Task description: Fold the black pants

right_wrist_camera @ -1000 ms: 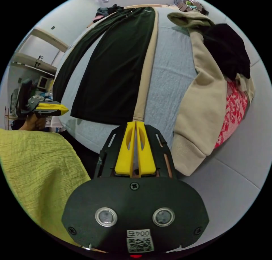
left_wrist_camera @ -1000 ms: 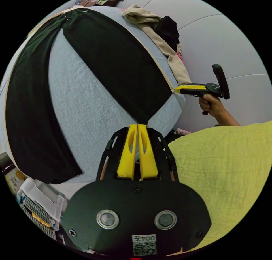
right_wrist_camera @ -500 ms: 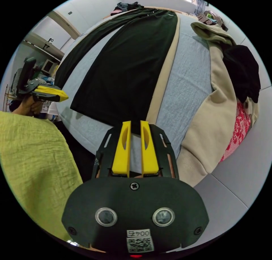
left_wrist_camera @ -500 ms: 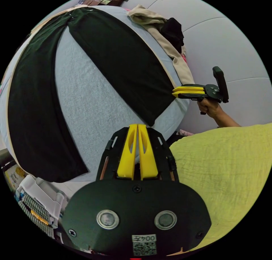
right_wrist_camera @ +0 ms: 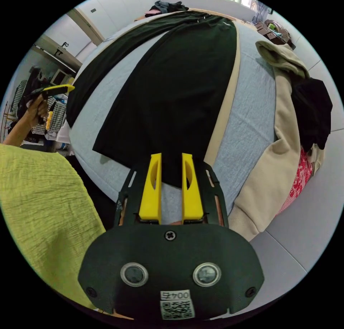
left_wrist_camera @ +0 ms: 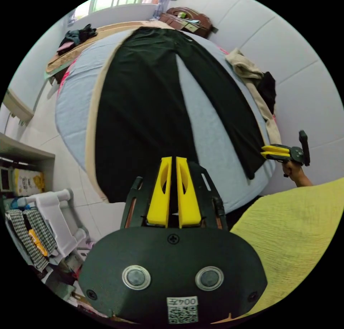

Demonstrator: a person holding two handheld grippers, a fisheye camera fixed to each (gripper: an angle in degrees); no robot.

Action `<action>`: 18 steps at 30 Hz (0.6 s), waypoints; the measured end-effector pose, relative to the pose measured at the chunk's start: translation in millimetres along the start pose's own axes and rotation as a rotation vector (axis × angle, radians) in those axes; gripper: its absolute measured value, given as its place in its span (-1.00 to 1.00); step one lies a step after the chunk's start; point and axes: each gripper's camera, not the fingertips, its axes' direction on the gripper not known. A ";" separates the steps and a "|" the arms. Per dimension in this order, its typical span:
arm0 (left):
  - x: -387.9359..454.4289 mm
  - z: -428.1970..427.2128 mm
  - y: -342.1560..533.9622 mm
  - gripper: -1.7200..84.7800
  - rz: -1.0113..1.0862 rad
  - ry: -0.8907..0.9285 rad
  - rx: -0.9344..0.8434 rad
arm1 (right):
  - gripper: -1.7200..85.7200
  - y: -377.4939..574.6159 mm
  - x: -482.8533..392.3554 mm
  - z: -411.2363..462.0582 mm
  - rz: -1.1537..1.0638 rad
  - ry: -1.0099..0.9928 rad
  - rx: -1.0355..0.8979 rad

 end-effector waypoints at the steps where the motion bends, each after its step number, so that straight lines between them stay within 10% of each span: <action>1: -6.7 -0.6 -1.5 -0.92 -0.010 -0.006 -0.006 | -0.76 -1.2 -0.9 4.4 0.001 0.012 -0.026; 18: -85.6 -40.1 -80.2 -0.90 0.004 -0.020 0.043 | -0.76 -34.8 16.3 -16.4 0.269 -0.105 0.012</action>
